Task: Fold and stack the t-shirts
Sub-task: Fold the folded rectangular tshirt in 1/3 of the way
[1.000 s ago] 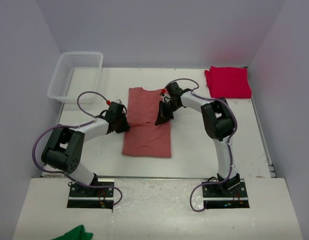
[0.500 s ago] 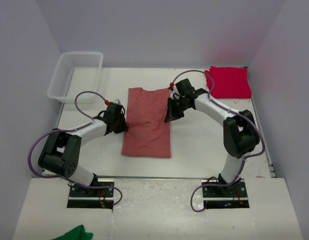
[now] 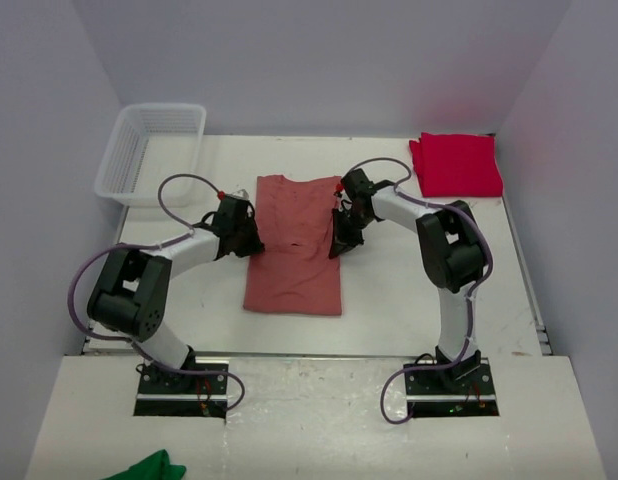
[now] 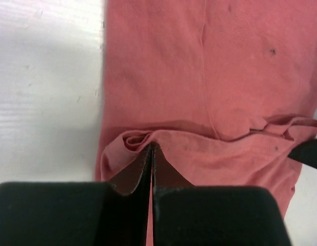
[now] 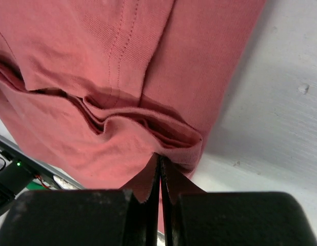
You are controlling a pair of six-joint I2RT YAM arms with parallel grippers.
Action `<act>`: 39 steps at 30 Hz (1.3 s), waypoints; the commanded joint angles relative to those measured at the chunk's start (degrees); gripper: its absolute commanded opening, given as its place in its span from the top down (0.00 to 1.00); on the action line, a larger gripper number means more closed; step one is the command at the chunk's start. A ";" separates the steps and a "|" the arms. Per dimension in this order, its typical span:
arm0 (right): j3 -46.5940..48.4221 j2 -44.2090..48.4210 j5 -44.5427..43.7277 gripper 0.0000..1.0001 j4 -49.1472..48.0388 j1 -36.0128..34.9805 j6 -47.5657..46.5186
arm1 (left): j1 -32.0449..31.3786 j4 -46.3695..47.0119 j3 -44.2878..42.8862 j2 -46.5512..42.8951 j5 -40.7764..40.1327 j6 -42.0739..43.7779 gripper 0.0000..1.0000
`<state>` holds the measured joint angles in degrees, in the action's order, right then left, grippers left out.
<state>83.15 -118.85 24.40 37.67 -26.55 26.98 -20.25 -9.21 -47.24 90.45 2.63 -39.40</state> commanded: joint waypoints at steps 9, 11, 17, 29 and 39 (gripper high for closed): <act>-0.62 -0.16 0.29 1.00 3.99 1.23 4.57 | 4.78 3.85 -4.26 10.80 2.11 0.46 1.00; -1.06 -0.85 0.64 1.00 3.99 1.58 5.18 | 5.22 4.11 -4.00 10.45 2.29 0.46 1.00; -1.68 -1.83 2.40 1.00 4.69 2.46 6.94 | 5.48 3.77 -2.15 7.55 0.54 0.64 1.00; -3.61 4.22 -6.21 1.00 4.79 2.38 0.62 | 5.84 6.49 1.45 1.76 0.79 2.04 1.00; -12.92 25.75 -5.27 0.61 -1.62 0.63 -1.59 | 2.06 0.35 3.30 -18.98 -8.60 2.84 0.85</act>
<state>72.75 -98.78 16.12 39.07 -24.43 26.11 -16.75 -6.09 -43.48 77.38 -0.49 -37.85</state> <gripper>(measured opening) 0.343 0.139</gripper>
